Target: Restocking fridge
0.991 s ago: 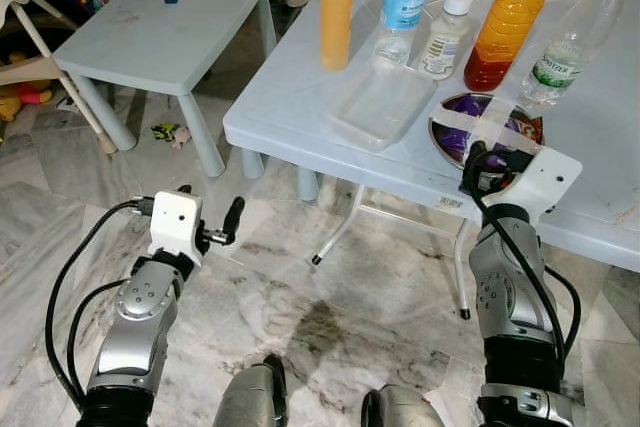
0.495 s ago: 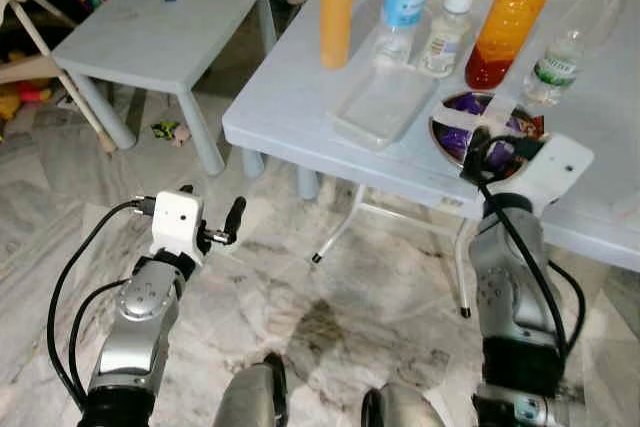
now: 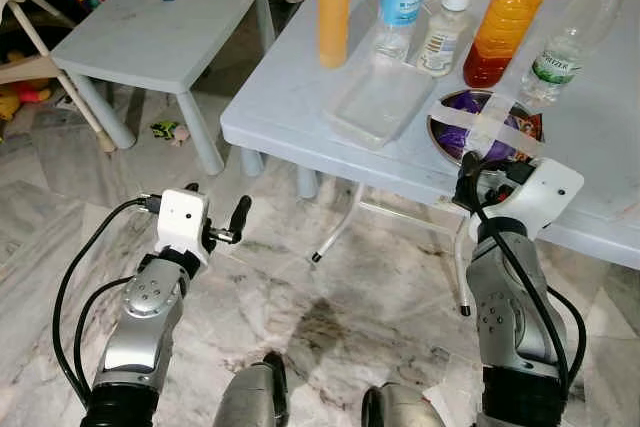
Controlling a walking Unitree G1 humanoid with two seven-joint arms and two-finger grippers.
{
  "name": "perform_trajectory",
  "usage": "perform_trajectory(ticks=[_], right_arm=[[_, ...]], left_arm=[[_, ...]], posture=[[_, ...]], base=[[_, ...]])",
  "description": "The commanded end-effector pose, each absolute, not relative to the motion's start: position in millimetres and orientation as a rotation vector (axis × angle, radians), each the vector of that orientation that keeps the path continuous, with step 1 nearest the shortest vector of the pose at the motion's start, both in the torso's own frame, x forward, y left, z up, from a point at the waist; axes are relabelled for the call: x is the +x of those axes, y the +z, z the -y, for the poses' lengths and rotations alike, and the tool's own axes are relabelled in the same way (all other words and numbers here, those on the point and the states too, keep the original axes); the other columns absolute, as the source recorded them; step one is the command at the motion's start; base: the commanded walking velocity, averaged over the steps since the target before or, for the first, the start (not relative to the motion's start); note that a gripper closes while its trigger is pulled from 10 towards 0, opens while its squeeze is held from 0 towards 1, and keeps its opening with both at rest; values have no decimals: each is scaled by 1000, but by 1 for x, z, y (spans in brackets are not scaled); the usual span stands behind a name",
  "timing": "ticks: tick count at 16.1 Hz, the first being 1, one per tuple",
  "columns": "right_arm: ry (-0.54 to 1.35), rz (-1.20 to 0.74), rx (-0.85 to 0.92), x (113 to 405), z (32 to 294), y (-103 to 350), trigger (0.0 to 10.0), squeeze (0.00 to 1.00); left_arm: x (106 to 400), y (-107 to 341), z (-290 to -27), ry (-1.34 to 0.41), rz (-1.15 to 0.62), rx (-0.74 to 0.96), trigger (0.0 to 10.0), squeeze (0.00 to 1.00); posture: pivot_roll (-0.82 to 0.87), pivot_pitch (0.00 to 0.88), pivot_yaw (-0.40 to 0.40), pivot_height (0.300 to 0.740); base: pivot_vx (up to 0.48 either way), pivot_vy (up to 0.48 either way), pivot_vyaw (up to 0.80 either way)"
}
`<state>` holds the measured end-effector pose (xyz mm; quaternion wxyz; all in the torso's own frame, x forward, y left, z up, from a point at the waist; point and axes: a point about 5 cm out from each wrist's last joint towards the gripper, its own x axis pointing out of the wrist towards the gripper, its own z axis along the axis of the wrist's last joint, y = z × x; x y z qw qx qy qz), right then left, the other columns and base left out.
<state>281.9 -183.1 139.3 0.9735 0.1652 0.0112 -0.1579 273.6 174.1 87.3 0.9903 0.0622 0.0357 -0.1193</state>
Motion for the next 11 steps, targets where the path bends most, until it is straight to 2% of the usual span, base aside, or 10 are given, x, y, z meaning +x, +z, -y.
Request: perform_trajectory(ticks=[1, 4, 6, 7, 8, 11], right_arm=[[-311, -32, 352, 287, 182, 139, 10000, 0], [-333, -23, 372, 300, 199, 141, 10000, 0], [-327, -57, 426, 305, 198, 137, 10000, 0], [-319, -70, 422, 307, 197, 136, 3569, 0], [-317, -83, 426, 308, 197, 134, 0, 0], [-360, -115, 410, 308, 205, 131, 0, 0]], left_arm=[[273, 86, -175, -246, -80, 141, 10000, 0], [273, 86, -175, -246, -77, 147, 10000, 0], [273, 87, -173, -257, -72, 156, 10000, 0], [273, 87, -173, -260, -69, 159, 10000, 0], [273, 87, -173, -262, -68, 160, 10000, 0], [273, 87, -172, -265, -68, 161, 10000, 0]], posture=[[2, 158, 59, 740], [5, 156, 61, 740], [8, 155, 62, 740], [10, 154, 63, 740], [10, 154, 64, 740], [6, 156, 62, 740]], base=[[0, 0, 0], [0, 0, 0], [0, 0, 0], [0, 0, 0], [0, 0, 0], [0, 0, 0]])
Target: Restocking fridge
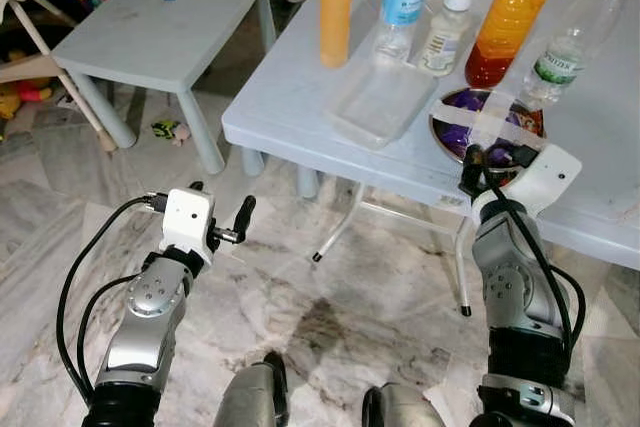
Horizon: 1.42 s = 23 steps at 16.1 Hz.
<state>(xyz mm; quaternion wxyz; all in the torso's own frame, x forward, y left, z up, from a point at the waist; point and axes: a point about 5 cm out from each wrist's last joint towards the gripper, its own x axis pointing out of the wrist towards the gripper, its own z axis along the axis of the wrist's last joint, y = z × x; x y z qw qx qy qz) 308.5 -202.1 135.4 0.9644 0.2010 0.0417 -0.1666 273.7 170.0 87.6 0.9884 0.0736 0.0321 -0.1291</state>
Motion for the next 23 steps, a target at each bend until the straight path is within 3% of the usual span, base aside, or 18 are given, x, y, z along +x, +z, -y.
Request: perform_trajectory(ticks=[1, 7, 8, 9, 10, 11, 12, 13, 14, 18, 19, 23], right_arm=[[-378, -118, 411, 308, 209, 130, 0, 0], [-460, -61, 406, 305, 220, 139, 118, 0], [-473, -52, 403, 304, 222, 141, 1608, 0], [-490, -43, 399, 304, 225, 142, 1961, 0], [-505, -36, 391, 304, 227, 144, 2941, 0], [-530, -35, 365, 302, 231, 146, 7843, 0], [-553, -24, 356, 300, 237, 148, 9059, 0], [-558, -24, 353, 299, 238, 148, 9059, 0], [-573, -21, 357, 297, 244, 148, 10000, 0], [-503, 56, 323, 301, 245, 163, 10000, 0], [-477, 78, 324, 302, 241, 168, 10000, 1000], [-444, 39, 362, 302, 229, 161, 10000, 1000]], left_arm=[[274, 88, -171, -266, -66, 161, 10000, 0], [274, 88, -170, -269, -63, 166, 10000, 0], [274, 88, -170, -270, -62, 167, 10000, 0], [274, 88, -170, -270, -62, 167, 10000, 0], [275, 88, -170, -271, -62, 168, 10000, 0], [275, 88, -170, -271, -61, 168, 10000, 0], [275, 89, -170, -270, -59, 168, 10000, 0], [275, 89, -170, -270, -58, 168, 10000, 0], [275, 89, -169, -272, -57, 168, 10000, 0], [276, 90, -167, -279, -53, 169, 10000, 0], [276, 90, -167, -281, -52, 170, 10000, 0], [277, 90, -166, -286, -53, 174, 10000, 0]], posture=[[5, 157, 61, 740], [3, 159, 66, 740], [3, 158, 65, 740], [2, 158, 65, 740], [2, 158, 65, 740], [3, 156, 64, 740], [4, 156, 63, 740], [4, 156, 63, 740], [2, 154, 64, 740], [0, 152, 66, 740], [-1, 152, 66, 740], [1, 152, 64, 740]], base=[[0, 0, 0], [0, 0, 0], [0, 0, 0], [0, 0, 0], [0, 0, 0], [0, 0, 0], [0, 0, 0], [0, 0, 0], [0, 0, 0], [0, 0, 0], [0, 0, 0], [0, 0, 0]])
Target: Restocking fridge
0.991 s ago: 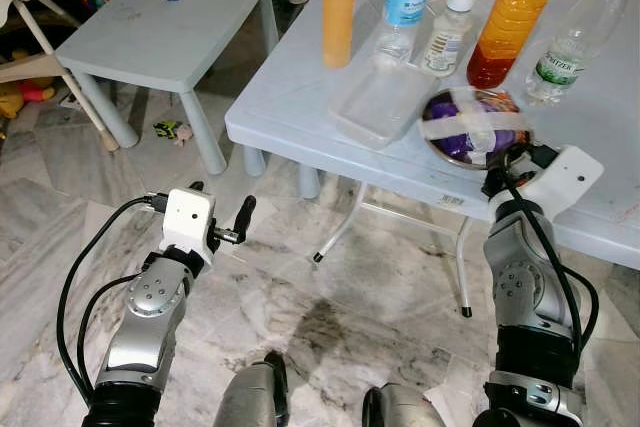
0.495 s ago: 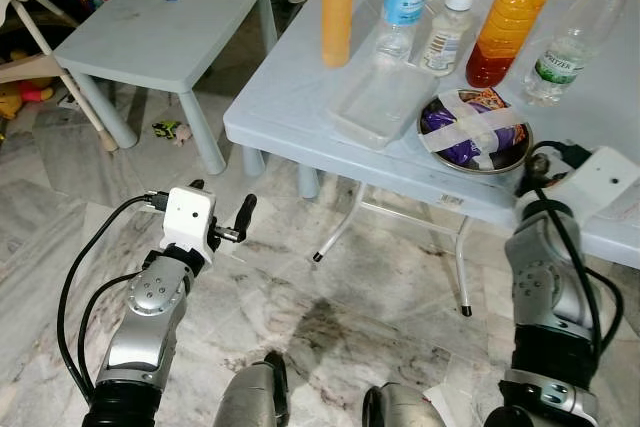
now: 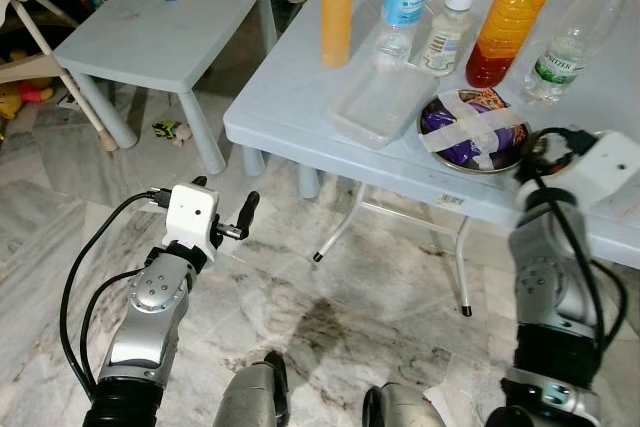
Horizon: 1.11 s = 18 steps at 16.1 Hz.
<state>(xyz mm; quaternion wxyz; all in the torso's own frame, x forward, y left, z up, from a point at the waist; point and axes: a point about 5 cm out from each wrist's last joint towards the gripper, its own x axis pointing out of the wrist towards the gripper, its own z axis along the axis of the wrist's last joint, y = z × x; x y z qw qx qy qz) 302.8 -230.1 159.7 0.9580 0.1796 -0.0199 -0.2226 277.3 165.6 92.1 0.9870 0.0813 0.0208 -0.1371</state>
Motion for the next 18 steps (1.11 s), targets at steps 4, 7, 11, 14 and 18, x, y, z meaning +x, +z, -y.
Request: perform_trajectory(ticks=[4, 7, 11, 14, 18], right_arm=[[-412, -17, 370, 302, 221, 151, 10000, 0], [-437, -74, 470, 305, 220, 143, 10000, 0], [-391, -174, 520, 318, 214, 134, 10000, 0], [-357, -166, 528, 330, 209, 142, 2549, 0], [-446, -213, 545, 327, 218, 136, 0, 0]], left_arm=[[275, 88, -166, -285, -56, 175, 10000, 0], [276, 88, -165, -285, -58, 173, 10000, 0], [276, 88, -164, -287, -59, 172, 10000, 0], [276, 88, -165, -287, -58, 175, 10000, 0], [275, 88, -165, -287, -60, 174, 10000, 0]], posture=[[-1, 155, 60, 740], [-3, 157, 59, 740], [1, 162, 63, 740], [10, 165, 62, 740], [8, 170, 63, 740]], base=[[0, 0, 0], [0, 0, 0], [0, 0, 0], [0, 0, 0], [0, 0, 0]])
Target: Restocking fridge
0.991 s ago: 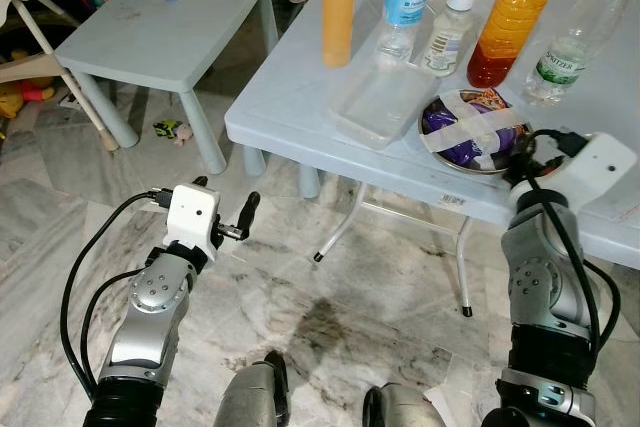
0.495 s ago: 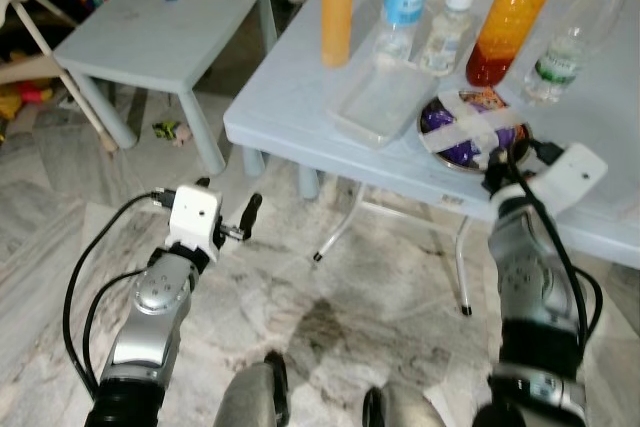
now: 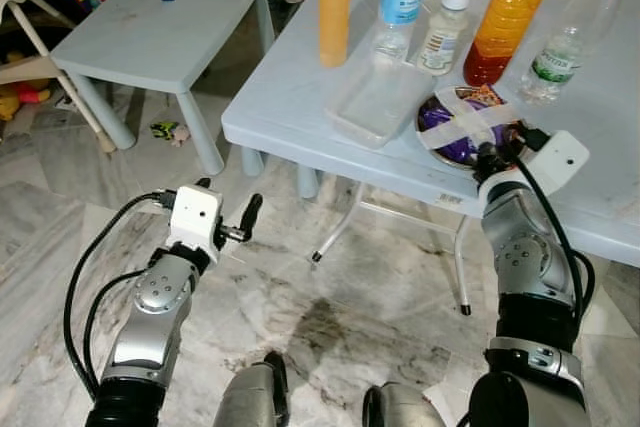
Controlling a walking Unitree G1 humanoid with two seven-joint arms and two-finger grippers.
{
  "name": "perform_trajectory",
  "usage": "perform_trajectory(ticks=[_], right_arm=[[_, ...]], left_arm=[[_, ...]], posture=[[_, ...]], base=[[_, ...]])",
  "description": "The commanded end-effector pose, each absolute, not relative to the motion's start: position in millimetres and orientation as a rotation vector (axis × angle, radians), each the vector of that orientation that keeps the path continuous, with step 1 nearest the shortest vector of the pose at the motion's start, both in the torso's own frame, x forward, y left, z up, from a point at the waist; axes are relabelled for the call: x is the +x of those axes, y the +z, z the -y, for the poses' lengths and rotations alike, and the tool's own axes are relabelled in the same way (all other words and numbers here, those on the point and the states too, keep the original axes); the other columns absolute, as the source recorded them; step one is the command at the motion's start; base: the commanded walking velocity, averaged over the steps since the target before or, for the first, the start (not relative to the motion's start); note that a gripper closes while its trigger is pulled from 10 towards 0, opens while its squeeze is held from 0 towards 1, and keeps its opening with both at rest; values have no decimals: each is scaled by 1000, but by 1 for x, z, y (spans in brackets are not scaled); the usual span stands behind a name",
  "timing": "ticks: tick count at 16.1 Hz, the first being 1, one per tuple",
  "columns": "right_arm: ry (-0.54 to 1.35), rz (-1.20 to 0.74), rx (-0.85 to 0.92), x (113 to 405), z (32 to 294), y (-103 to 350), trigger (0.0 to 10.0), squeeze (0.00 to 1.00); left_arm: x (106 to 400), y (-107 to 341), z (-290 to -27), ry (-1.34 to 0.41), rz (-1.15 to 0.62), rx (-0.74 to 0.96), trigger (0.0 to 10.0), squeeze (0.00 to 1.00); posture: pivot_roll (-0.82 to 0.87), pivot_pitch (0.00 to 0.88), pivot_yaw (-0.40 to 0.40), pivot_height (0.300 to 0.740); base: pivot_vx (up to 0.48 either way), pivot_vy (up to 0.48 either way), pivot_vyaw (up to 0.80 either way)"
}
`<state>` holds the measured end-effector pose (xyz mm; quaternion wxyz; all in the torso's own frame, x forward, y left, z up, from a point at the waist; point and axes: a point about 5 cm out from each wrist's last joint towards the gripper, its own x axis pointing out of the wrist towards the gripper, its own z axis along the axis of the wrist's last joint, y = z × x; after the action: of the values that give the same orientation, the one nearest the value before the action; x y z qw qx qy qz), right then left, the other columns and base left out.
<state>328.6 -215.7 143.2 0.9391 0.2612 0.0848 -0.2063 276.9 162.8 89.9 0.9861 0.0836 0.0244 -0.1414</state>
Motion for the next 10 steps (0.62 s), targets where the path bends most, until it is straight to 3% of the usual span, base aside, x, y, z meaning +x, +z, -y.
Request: perform_trajectory(ticks=[1, 10], right_arm=[[-461, -213, 545, 326, 220, 135, 0, 0], [-568, -229, 556, 324, 244, 132, 0, 0]], left_arm=[[275, 88, -165, -287, -60, 174, 10000, 0], [275, 88, -163, -292, -62, 171, 10000, 0]], posture=[[8, 170, 64, 740], [6, 172, 66, 740]], base=[[0, 0, 0], [0, 0, 0]])
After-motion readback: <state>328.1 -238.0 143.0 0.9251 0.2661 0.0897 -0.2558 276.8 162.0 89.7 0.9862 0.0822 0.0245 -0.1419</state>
